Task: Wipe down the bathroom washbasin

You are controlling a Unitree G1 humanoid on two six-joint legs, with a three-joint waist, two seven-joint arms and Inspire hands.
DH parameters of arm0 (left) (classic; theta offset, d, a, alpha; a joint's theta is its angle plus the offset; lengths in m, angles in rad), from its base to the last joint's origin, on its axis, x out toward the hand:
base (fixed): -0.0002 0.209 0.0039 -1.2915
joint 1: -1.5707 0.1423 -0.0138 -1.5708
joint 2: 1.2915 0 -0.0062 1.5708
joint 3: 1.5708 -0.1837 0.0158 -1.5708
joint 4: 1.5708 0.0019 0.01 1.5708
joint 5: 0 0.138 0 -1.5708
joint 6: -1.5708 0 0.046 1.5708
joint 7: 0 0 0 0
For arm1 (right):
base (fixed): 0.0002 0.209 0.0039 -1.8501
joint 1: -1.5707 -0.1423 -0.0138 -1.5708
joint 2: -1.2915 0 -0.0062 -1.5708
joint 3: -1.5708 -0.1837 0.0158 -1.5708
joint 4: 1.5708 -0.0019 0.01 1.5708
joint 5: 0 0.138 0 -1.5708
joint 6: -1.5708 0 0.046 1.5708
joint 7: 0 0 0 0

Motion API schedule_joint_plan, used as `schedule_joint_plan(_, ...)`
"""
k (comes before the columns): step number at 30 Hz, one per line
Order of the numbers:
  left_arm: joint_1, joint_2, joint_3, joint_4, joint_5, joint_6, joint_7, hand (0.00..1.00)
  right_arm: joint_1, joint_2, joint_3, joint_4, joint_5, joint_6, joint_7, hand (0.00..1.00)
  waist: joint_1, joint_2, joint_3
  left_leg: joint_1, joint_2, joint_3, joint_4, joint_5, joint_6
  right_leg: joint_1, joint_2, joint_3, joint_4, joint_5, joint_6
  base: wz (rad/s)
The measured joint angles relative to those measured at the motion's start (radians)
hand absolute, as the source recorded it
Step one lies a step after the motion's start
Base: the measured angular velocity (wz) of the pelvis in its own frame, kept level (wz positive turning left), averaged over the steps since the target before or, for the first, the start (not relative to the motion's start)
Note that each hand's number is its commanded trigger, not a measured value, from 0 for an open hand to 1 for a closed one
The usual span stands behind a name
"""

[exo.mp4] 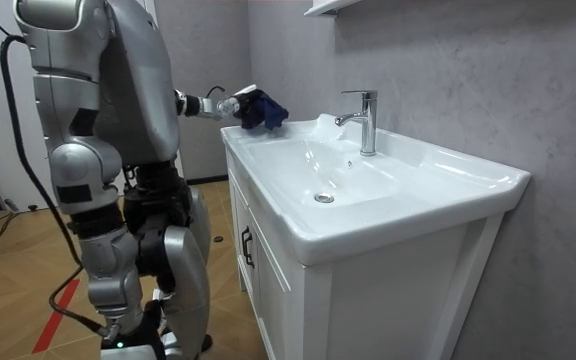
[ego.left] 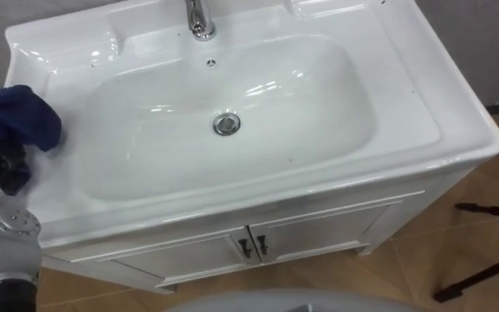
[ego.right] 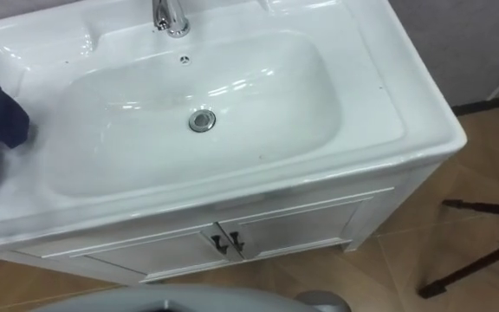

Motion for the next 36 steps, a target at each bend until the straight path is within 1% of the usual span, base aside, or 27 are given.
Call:
schedule_joint_plan(4, 0.0, 0.0, 0.006, 0.001, -0.001, 0.0, 0.004, 1.0, -0.001, 0.0, 0.0, 0.0, -0.004, 0.0, -0.001, 0.0, 0.008, -0.002, 0.0008, -0.001, -0.003, -0.011, 0.0, 0.0, 0.0, -0.002, -0.002, -0.005, -0.001, -0.004, 0.004, 0.09)
schedule_joint_plan(8, 0.0, 0.0, 0.006, 0.002, -0.001, 0.0, 0.004, 1.0, 0.0, 0.0, 0.0, 0.001, -0.006, -0.001, 0.0, 0.0, 0.009, -0.002, 0.0016, -0.002, -0.003, -0.017, 0.0, 0.0, 0.0, 0.0, -0.002, -0.011, -0.001, -0.005, 0.003, 0.04)
schedule_joint_plan(14, 0.0, 0.0, 0.005, 0.002, -0.038, -0.001, 0.004, 1.0, -0.003, 0.0, 0.0, 0.001, -0.005, -0.001, 0.0, 0.0, 0.0, -0.002, 0.0023, -0.003, -0.003, -0.021, 0.0, 0.0, 0.0, 0.001, -0.002, -0.012, -0.002, -0.005, 0.003, 0.0)
schedule_joint_plan(15, 0.0, 0.0, 0.005, 0.002, -0.039, -0.001, 0.004, 1.0, -0.003, 0.0, 0.0, 0.001, -0.004, -0.002, 0.0, 0.0, -0.001, 0.0, 0.0041, -0.007, -0.003, -0.021, 0.0, 0.0, 0.0, 0.002, -0.002, -0.013, -0.001, -0.005, 0.003, 0.0)
schedule_joint_plan(19, 0.0, -0.001, 0.002, 0.001, -0.039, -0.002, 0.008, 1.0, -0.007, 0.0, 0.001, 0.004, 0.002, -0.003, -0.001, 0.0, -0.005, 0.001, 0.0065, -0.016, -0.003, -0.024, 0.0, 0.0, 0.0, -0.002, -0.003, -0.015, -0.001, -0.005, 0.003, 0.01)
schedule_joint_plan(25, 0.0, -0.001, 0.002, 0.001, -0.035, -0.01, 0.044, 1.0, -0.007, 0.0, 0.004, 0.006, 0.002, -0.015, -0.002, 0.0, -0.01, -0.001, 0.01, -0.016, -0.004, -0.025, 0.0, 0.0, 0.0, -0.002, -0.003, -0.015, -0.002, -0.008, 0.003, 0.0)
schedule_joint_plan(30, 0.0, -0.001, 0.002, 0.001, -0.035, -0.013, 0.063, 1.0, -0.006, 0.0, 0.003, 0.008, -0.001, -0.023, 0.001, 0.0, -0.026, -0.004, 0.0133, -0.016, -0.004, -0.025, 0.0, 0.0, 0.0, -0.001, -0.003, -0.015, -0.002, -0.009, 0.003, 0.0)
schedule_joint_plan(32, 0.0, -0.001, 0.0, -0.001, -0.035, -0.014, 0.064, 1.0, -0.005, -0.001, 0.003, 0.01, 0.0, -0.023, 0.003, 0.0, -0.03, -0.004, 0.0132, -0.016, -0.004, -0.025, 0.0, 0.0, 0.0, -0.002, -0.003, -0.014, -0.002, -0.009, 0.003, 0.0)
schedule_joint_plan(34, 0.0, -0.001, -0.009, -0.002, -0.035, -0.017, 0.069, 1.0, -0.006, -0.001, 0.003, 0.009, 0.0, -0.024, 0.012, 0.0, -0.033, -0.003, 0.0134, -0.017, -0.004, -0.024, 0.0, 0.0, 0.0, -0.003, -0.004, -0.014, -0.002, -0.009, 0.003, 0.0)
schedule_joint_plan(36, 0.0, -0.001, -0.032, -0.002, -0.035, -0.02, 0.071, 1.0, -0.005, -0.001, 0.003, 0.011, -0.002, -0.023, 0.014, 0.0, -0.036, -0.003, 0.013, -0.013, -0.005, -0.024, 0.0, 0.0, 0.0, -0.002, -0.004, -0.013, -0.002, -0.009, 0.004, 0.0)
